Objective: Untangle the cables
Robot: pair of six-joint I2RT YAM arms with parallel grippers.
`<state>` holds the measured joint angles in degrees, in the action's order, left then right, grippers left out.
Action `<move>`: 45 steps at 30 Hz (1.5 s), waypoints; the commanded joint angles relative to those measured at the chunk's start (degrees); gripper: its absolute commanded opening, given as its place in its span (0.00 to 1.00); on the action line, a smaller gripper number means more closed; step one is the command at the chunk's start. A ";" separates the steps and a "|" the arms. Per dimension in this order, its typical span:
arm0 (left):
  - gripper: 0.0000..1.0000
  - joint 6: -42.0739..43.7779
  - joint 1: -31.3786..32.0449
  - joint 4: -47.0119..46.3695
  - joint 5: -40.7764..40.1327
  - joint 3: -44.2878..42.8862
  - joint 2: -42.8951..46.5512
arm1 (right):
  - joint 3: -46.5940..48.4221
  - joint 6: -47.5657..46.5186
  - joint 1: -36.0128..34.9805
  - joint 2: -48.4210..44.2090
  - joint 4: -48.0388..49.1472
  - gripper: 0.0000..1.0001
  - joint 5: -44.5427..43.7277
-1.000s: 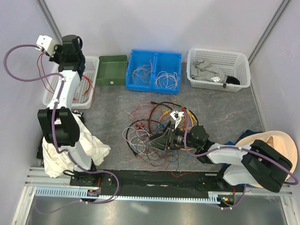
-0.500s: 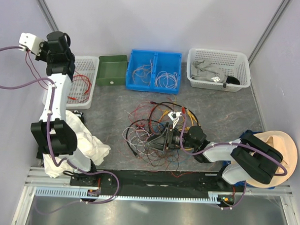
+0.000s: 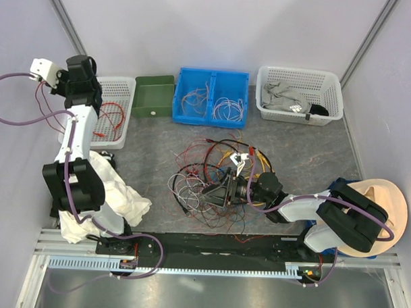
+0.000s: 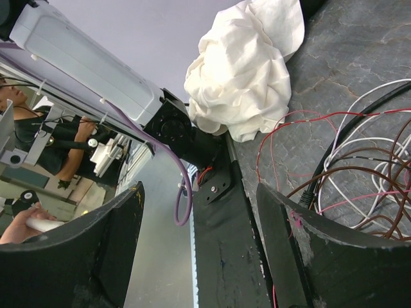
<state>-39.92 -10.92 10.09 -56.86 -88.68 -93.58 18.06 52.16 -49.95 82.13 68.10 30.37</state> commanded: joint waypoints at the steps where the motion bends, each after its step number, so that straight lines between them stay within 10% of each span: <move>1: 0.02 -4.64 -0.42 -0.86 -0.62 2.46 -3.79 | 2.15 -2.94 -0.23 -0.74 0.11 0.78 1.01; 7: 0.02 -5.96 -0.95 4.48 3.94 0.62 -10.03 | 3.91 -5.05 -0.23 0.22 -3.76 0.78 0.83; 14: 0.49 -6.48 -1.48 15.29 17.64 -6.15 -14.61 | 4.35 -3.91 -0.23 1.72 -2.27 0.78 1.27; 29: 0.76 -6.22 -0.42 19.80 46.38 2.45 -3.12 | 4.79 -5.23 -0.41 -4.43 -6.74 0.78 0.31; 45: 0.84 1.43 43.06 2.75 34.55 30.31 29.92 | 12.51 -24.81 -0.49 -26.48 -41.18 0.80 -16.11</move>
<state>-41.23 24.16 17.50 -15.20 -63.83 -70.19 26.57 35.92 -50.06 61.10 37.43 23.51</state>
